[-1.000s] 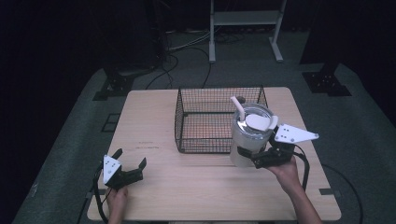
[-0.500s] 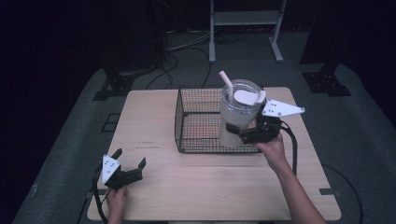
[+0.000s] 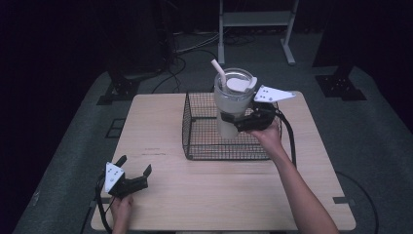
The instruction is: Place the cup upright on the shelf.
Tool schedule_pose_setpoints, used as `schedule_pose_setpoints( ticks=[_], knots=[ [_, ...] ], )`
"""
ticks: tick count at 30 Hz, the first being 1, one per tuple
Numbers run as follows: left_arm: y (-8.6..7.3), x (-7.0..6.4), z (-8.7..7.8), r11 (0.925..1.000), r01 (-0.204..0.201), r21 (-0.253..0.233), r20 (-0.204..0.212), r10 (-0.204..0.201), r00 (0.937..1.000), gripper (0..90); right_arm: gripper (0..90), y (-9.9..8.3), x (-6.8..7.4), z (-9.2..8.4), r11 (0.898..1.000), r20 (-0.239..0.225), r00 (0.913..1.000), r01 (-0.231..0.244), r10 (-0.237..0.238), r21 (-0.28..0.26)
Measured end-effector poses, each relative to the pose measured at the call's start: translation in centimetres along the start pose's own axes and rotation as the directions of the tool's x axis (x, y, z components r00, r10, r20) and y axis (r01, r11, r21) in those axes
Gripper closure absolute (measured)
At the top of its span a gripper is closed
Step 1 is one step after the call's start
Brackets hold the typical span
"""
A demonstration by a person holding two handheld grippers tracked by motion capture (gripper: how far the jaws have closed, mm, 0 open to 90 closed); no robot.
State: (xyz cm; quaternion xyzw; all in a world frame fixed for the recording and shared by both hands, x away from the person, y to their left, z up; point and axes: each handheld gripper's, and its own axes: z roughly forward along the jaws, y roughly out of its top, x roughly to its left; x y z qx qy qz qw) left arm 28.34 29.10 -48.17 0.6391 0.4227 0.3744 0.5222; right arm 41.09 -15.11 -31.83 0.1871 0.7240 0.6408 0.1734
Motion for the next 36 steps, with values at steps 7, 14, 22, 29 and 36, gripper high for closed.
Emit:
schedule_pose_setpoints(
  ticks=[7,14,22,29,36],
  knots=[
    [0.0,0.4,-0.3,0.9991,0.038,-0.017,-0.003,-0.038,0.9993,0.0,8.2,0.5,-1.3,2.6,1.0,-0.014,0.9999,-0.009,0.009,0.005],
    [0.0,0.3,-0.2,0.9996,0.027,-0.012,0.003,-0.027,0.9996,0.0,8.2,0.0,-2.1,4.8,0.998,-0.019,0.9995,-0.023,0.024,0.051],
    [0.0,0.3,-0.2,0.9998,0.018,-0.011,0.005,-0.018,0.9998,0.0,8.1,-1.1,-3.7,6.6,0.997,-0.003,0.9976,-0.068,0.069,0.038],
    [0.0,0.3,-0.2,0.9999,0.013,-0.008,0.007,-0.013,0.9999,0.0,8.1,-2.0,-5.1,7.6,0.993,-0.007,0.9961,-0.087,0.088,0.081],
    [0.0,0.4,-0.2,0.9997,0.021,-0.01,0.006,-0.021,0.9998,0.0,8.0,-2.7,-5.8,8.4,0.989,-0.023,0.9916,-0.125,0.127,0.081]
  ],
)
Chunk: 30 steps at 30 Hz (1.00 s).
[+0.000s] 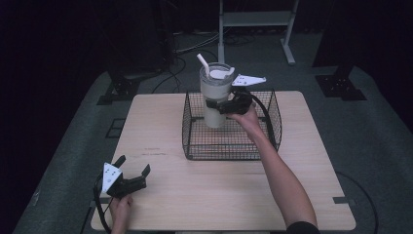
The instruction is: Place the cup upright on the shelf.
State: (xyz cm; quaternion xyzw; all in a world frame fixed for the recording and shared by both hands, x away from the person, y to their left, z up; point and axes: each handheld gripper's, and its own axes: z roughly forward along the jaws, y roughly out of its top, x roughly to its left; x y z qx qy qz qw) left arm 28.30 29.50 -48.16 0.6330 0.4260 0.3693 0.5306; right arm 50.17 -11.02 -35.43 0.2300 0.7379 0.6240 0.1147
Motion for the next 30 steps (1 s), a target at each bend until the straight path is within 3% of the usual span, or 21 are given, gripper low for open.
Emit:
schedule_pose_setpoints(
  ticks=[19,30],
  knots=[
    [0.0,0.0,0.0,1.0,0.002,0.001,0.006,-0.002,1.0,0.0,8.0,-2.6,-1.5,2.6,0.995,-0.012,0.9999,-0.009,0.011,0.104],
    [0.0,0.0,0.0,1.0,0.0,0.0,0.009,0.0,1.0,0.0,8.0,-3.7,-2.0,3.9,0.981,-0.025,0.9997,0.008,-0.003,0.194]
  ],
)
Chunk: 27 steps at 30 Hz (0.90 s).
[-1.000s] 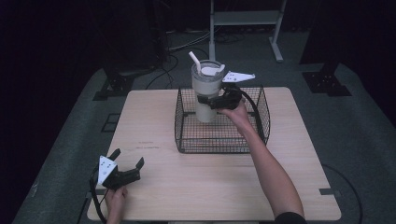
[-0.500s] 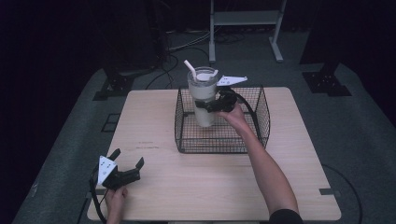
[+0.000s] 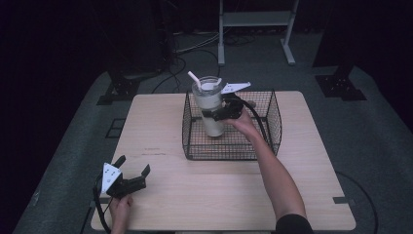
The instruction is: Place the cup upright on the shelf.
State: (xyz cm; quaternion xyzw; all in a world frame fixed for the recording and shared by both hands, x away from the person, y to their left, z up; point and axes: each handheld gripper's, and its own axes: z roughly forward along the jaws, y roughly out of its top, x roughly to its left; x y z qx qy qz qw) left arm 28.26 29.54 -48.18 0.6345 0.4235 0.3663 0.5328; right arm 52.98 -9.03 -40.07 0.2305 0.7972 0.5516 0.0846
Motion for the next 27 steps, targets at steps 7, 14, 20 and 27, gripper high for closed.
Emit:
schedule_pose_setpoints(
  ticks=[7,14,20,27],
  knots=[
    [0.0,0.0,0.0,1.0,0.002,-0.004,-0.001,-0.002,1.0,0.0,8.0,-0.4,-0.5,0.5,0.999,-0.016,0.9998,-0.01,0.011,0.053],
    [0.0,0.1,0.0,1.0,0.003,-0.005,-0.003,-0.003,1.0,0.0,8.0,-0.7,-0.6,0.9,0.997,-0.039,0.9992,-0.008,0.011,0.08],
    [0.0,0.1,-0.1,1.0,0.006,-0.007,-0.001,-0.006,1.0,0.0,8.0,-0.8,-0.6,1.1,0.995,-0.037,0.9993,0.0,0.004,0.096],
    [0.0,0.2,-0.2,0.9997,0.021,-0.014,-0.002,-0.021,0.9998,0.0,7.9,-1.2,-0.9,0.9,0.996,-0.041,0.999,-0.015,0.019,0.088]
  ],
)
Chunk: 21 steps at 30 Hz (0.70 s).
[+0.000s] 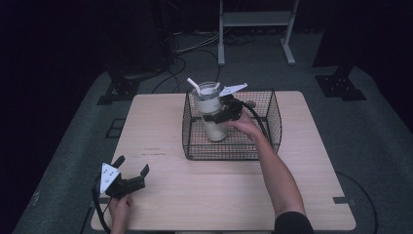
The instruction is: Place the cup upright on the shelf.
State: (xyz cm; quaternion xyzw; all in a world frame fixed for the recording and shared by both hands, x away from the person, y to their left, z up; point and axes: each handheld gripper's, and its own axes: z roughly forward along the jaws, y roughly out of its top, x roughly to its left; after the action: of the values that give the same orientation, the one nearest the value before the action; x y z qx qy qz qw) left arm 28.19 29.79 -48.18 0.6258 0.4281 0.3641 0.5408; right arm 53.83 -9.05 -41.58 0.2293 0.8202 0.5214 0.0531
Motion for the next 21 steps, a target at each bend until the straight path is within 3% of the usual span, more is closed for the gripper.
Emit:
schedule_pose_setpoints(
  ticks=[12,16,18,21],
  knots=[
    [0.0,-0.1,0.1,0.9999,-0.011,0.004,0.0,0.011,0.9999,0.0,7.9,-1.1,-0.2,-0.8,1.0,-0.002,1.0,0.004,-0.004,-0.027],
    [0.0,-0.1,0.1,0.9999,-0.013,0.007,0.001,0.013,0.9999,0.0,7.8,-1.4,0.2,-0.9,0.999,0.024,0.9993,0.029,-0.028,-0.043],
    [0.0,-0.1,0.1,0.9999,-0.013,0.007,0.002,0.013,0.9999,0.0,7.6,-1.8,0.8,-0.9,0.996,0.081,0.9959,0.044,-0.038,-0.073],
    [0.0,-0.1,0.1,0.9999,-0.013,0.006,0.002,0.013,0.9999,0.0,7.7,-2.1,1.0,-1.0,0.995,0.083,0.995,0.062,-0.055,-0.084]
  ],
)
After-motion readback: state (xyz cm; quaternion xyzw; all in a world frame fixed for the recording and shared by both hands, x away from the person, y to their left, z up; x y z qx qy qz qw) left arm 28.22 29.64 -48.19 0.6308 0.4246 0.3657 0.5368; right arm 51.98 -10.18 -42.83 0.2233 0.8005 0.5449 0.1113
